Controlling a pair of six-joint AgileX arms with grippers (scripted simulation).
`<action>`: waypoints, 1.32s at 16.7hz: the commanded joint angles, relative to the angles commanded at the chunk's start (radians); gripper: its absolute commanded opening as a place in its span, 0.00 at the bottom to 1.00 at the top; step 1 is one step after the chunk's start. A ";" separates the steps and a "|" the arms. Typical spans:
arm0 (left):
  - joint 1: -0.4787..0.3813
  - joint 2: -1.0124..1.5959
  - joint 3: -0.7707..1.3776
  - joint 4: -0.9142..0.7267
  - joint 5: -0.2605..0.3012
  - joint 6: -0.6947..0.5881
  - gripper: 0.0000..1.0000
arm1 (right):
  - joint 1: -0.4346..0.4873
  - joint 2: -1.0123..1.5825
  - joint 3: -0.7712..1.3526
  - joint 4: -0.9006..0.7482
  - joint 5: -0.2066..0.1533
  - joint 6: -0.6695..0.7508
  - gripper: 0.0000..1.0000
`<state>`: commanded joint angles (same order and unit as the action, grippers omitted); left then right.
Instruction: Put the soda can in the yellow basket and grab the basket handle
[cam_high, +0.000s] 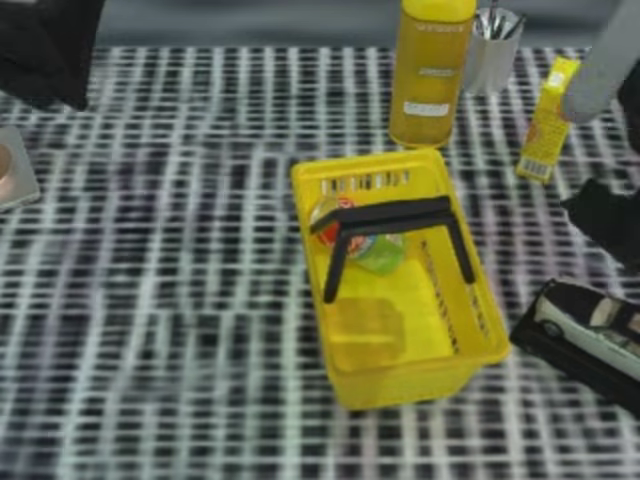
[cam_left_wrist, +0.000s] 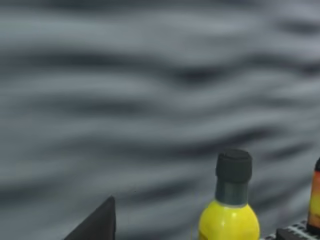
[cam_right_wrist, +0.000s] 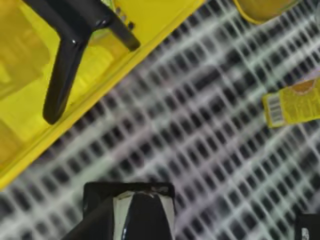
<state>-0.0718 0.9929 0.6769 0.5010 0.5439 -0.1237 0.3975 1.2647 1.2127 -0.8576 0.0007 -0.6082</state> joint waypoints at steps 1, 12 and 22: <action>0.013 -0.110 -0.065 -0.054 -0.060 0.001 1.00 | 0.029 0.105 0.099 -0.065 0.001 -0.046 1.00; 0.089 -0.946 -0.640 -0.478 -0.518 0.110 1.00 | 0.266 0.909 0.858 -0.580 0.004 -0.412 1.00; 0.092 -0.993 -0.677 -0.501 -0.544 0.124 1.00 | 0.280 0.947 0.859 -0.573 0.003 -0.433 1.00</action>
<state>0.0200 0.0000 0.0000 0.0000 0.0000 0.0000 0.6771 2.2113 2.0715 -1.4307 0.0033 -1.0412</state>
